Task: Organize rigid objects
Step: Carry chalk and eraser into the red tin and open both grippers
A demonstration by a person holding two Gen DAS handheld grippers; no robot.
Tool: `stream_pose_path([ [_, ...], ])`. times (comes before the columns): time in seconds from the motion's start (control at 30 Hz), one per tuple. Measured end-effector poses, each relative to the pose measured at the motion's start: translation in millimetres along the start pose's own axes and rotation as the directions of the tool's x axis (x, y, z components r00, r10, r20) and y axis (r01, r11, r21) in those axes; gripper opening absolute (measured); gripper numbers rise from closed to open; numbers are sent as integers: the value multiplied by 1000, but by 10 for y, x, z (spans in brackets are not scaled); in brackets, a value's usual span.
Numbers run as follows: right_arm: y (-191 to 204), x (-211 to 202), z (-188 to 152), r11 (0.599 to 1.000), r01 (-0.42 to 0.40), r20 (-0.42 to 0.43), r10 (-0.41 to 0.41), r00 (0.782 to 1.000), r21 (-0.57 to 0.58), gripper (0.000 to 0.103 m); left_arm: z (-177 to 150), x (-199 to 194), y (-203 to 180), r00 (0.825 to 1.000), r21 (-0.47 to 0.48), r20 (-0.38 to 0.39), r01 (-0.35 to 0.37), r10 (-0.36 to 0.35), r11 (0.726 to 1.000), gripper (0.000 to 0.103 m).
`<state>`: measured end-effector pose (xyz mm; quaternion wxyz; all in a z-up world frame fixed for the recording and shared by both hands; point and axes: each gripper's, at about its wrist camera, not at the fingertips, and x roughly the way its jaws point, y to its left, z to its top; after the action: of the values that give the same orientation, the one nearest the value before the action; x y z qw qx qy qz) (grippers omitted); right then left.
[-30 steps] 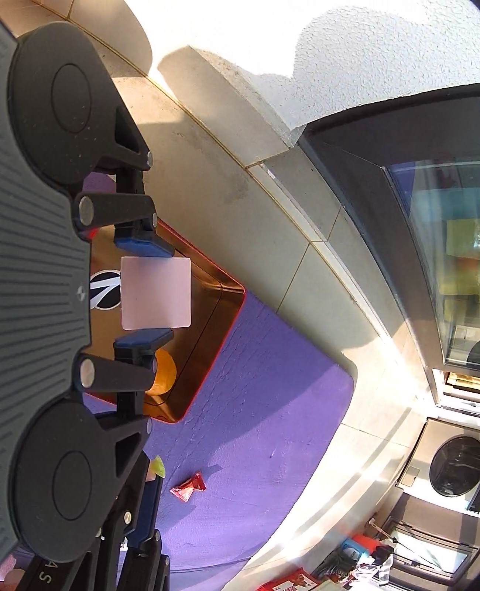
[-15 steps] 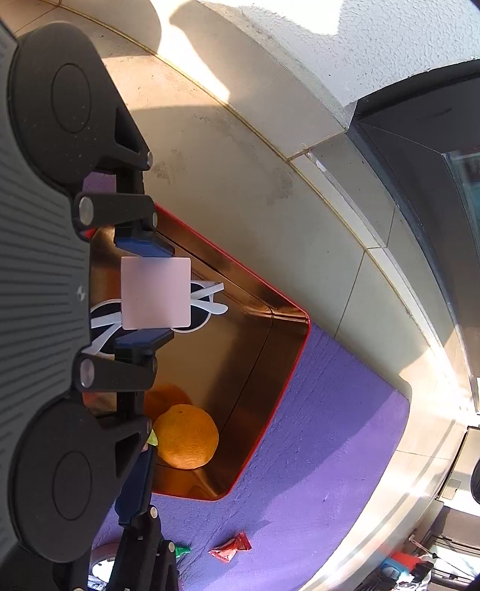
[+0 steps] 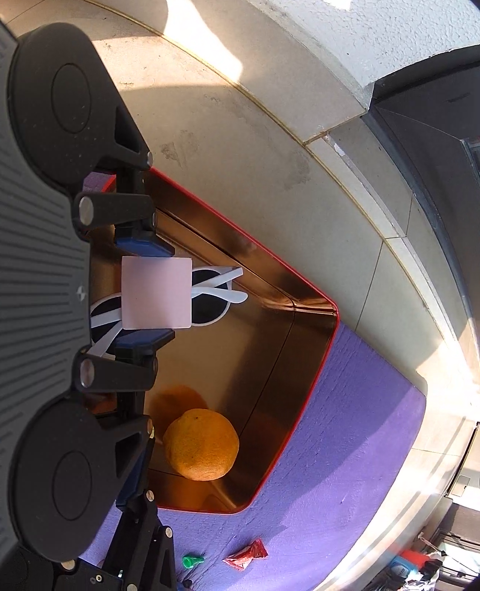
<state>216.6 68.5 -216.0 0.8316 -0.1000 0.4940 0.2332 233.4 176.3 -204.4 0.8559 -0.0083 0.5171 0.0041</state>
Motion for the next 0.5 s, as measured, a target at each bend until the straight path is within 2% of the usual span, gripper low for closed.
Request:
stream_pose_path([
  [0.4,-93,-137,40,995,-61,2,61,998,74,31,-51,31,-14,999,5,-35,-4,4,1000,41],
  [0.43,-98,-167,46,995,-60,5,60,998,76,32,-54,23,-17,999,3,-38,-5,5,1000,42],
  [0.5,-113,-218,49,995,-62,10,62,998,82,34,-66,-10,-15,999,-8,-38,2,-2,1000,53],
])
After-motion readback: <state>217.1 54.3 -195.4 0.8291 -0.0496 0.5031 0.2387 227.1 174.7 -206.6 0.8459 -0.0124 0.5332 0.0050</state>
